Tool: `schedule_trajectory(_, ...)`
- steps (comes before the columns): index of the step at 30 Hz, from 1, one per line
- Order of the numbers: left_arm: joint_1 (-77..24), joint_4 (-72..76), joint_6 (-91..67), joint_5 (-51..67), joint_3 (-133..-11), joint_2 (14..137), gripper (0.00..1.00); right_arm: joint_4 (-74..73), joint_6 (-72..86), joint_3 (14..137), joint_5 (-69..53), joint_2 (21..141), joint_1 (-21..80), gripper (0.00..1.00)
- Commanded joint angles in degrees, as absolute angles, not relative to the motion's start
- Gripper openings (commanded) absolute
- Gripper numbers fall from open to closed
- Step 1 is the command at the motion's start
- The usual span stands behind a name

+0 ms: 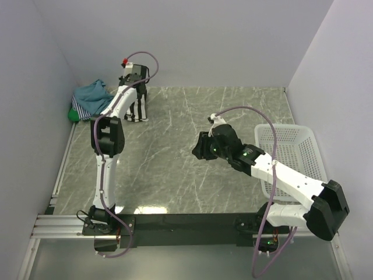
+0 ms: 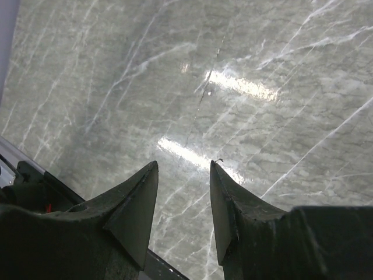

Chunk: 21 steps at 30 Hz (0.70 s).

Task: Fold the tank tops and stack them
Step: Neatly place the folded tank top to the corner

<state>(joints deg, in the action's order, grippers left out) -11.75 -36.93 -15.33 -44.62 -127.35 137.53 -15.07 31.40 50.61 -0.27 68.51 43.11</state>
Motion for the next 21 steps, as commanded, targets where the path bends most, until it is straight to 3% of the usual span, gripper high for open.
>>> schedule_trajectory(1, -9.9, -32.7, -9.0, -46.8, -131.3, 136.2, 0.01, -11.6, 29.9, 50.3, -2.7, 69.8, 42.6, 0.48)
schedule_trajectory(21, -1.5, -25.2, -4.6, -40.7, -136.0, 133.4, 0.01, -10.7, 30.2, 52.6, -2.0, 74.0, 42.3, 0.47)
